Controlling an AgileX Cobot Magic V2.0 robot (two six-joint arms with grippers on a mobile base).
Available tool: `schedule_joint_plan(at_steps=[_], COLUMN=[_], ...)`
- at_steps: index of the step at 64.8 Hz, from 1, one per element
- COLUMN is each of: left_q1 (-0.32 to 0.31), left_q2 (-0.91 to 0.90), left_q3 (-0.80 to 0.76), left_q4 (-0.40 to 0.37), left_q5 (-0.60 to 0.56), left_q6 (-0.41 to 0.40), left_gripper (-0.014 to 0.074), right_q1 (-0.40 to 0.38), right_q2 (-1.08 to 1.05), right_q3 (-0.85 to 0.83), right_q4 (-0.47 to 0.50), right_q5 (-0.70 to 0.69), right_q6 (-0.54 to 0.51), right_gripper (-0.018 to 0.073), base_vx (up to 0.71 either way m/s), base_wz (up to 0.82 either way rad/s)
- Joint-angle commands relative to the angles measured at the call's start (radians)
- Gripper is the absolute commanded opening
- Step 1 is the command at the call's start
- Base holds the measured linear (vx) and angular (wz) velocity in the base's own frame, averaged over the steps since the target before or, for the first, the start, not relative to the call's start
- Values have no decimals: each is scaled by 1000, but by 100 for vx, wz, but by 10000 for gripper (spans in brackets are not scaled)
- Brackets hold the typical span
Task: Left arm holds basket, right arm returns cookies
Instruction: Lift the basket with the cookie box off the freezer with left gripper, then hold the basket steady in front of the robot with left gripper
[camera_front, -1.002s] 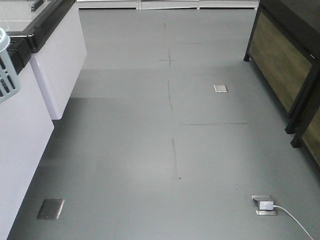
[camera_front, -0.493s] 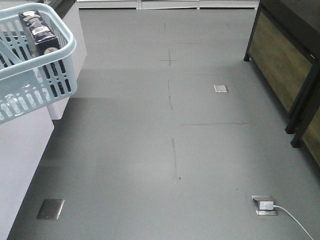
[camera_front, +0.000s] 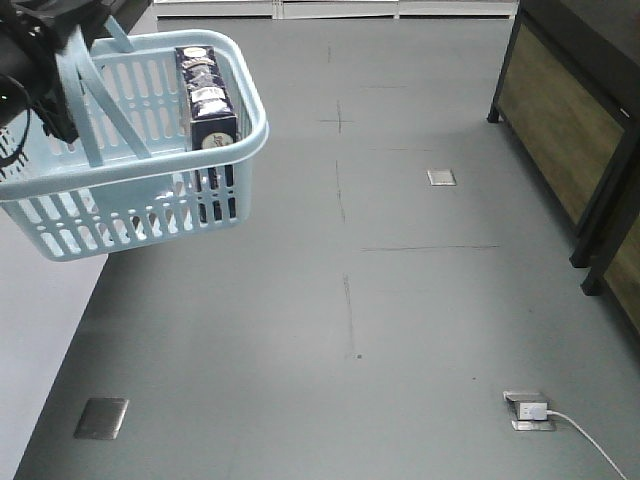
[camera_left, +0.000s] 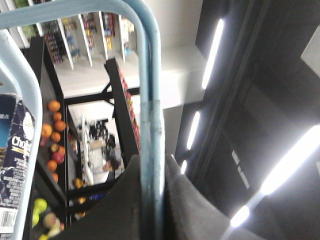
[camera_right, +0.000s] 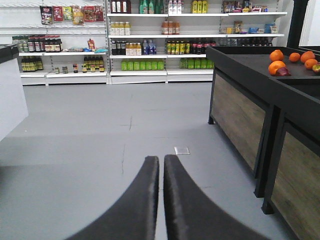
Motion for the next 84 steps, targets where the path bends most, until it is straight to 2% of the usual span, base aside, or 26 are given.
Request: schedule_joint_plan(at_steps=[1,11,26,37,54,74,84], left_q1=[-63,-151,-242,-271,-306,-398,-403], left_q2=[-45,-45,-67,-116,-211,-276,-296], left_q3=[-34,-6,155,227,313,425,470], left_q4=[-37,-48,-152,-152,-149,-151,-168], left_q5=[-92,-86,-167,-185,-185,-186,-178], left_q6=[-5,-5,2,47,47,50,57], left_gripper=[-4,-4,-4,-4,-4,-4,-4], right_q1=[0,0,0,0,0,0,0], right_q2=[-13,-13,-13,-13,-13,-13,-13], right_q3=[17,17,17,17,17,17,17], right_q4=[-3,-3,-3,-3,-3,-3,-3], right_q5=[-68,-68,-68,-68,-68,-68,-68], right_q6=[-9,-9,-9,-9,-9,-9,-9], right_gripper=[-6,-6,-6,-6,-6,-6,-6], base_vx=[0,0,0,0,0,0,0], base_wz=[0,0,0,0,0,0,0])
